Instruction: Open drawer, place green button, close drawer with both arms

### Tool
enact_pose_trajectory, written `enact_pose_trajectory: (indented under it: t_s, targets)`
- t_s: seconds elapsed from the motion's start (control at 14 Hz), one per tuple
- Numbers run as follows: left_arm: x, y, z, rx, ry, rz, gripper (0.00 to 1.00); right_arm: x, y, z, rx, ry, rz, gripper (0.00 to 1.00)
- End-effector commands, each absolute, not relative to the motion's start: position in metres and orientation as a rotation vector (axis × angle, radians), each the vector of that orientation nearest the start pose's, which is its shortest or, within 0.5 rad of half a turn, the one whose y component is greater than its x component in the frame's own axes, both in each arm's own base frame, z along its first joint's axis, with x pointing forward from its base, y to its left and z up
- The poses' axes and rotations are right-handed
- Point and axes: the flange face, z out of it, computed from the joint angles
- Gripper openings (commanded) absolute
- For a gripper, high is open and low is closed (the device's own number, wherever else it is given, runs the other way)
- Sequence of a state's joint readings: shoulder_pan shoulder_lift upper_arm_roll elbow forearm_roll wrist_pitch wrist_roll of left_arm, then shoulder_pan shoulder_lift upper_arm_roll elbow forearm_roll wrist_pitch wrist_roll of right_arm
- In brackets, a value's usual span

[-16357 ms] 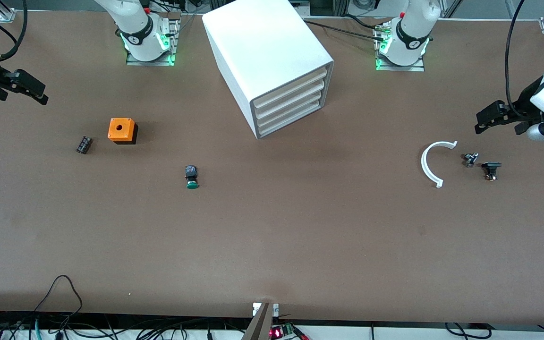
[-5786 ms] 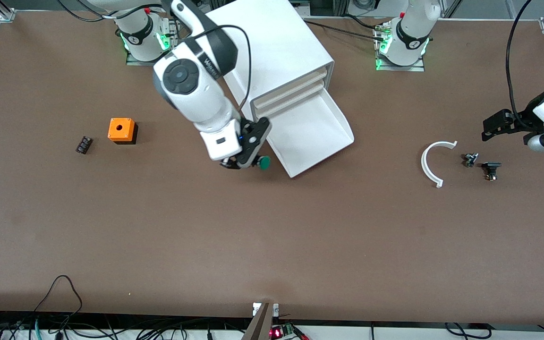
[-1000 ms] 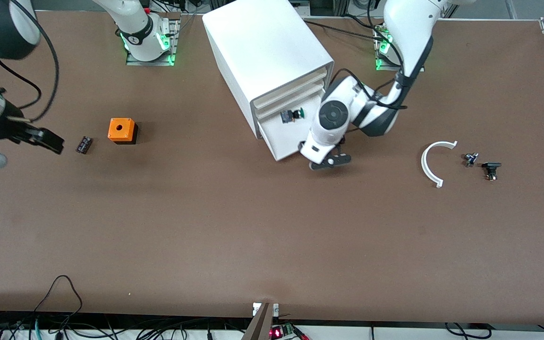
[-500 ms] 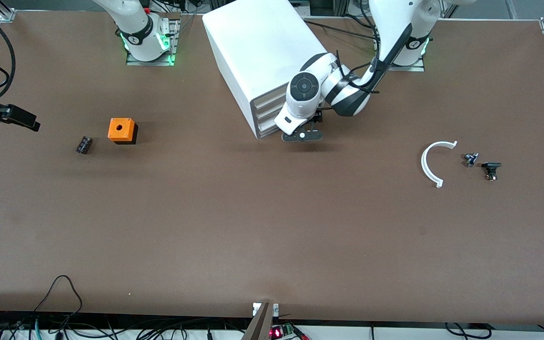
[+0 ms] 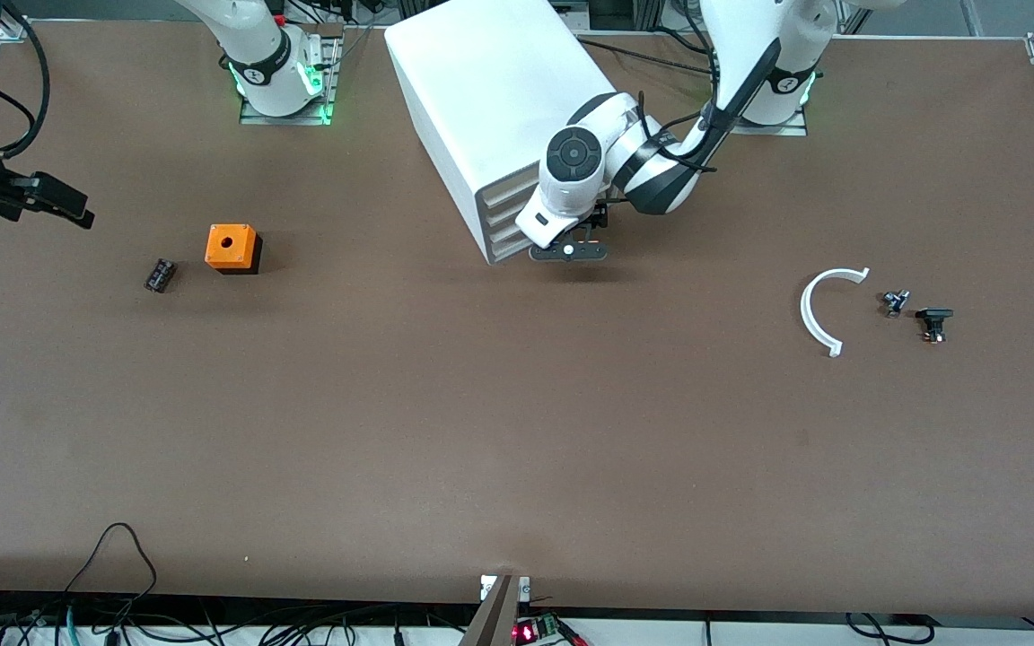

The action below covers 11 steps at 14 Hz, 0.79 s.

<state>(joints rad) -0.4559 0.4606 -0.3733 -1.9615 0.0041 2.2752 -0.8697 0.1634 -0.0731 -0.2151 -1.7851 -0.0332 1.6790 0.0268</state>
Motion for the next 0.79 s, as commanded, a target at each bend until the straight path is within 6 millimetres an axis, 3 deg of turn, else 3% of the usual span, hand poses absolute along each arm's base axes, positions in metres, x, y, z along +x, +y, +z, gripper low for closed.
enact_pose_trajectory:
  t_s: [0.0,0.14,0.29,0.36,0.5,0.71]
  targets:
    - [0.468,-0.383,0.302,-3.188,-0.245,0.113,1.00,0.517,-0.024,0.589,-3.147,0.066,-0.010,1.00]
    - [0.517,-0.326,0.353,-3.211,-0.443,-0.028,1.00,0.517,-0.028,0.591,-3.144,0.075,-0.024,1.00]
    - [0.545,-0.281,0.394,-3.213,-0.582,-0.171,1.00,0.513,-0.032,0.595,-3.141,0.063,-0.038,1.00]
    - [0.554,-0.258,0.413,-3.200,-0.632,-0.236,1.00,0.508,-0.032,0.594,-3.136,0.045,-0.061,1.00]
    - [0.561,-0.214,0.451,-3.195,-0.507,-0.318,1.00,0.499,-0.033,0.588,-3.128,0.039,-0.099,1.00]
    - [0.558,-0.148,0.507,-3.155,-0.348,-0.321,1.00,0.503,-0.032,0.587,-3.132,0.045,-0.080,1.00]
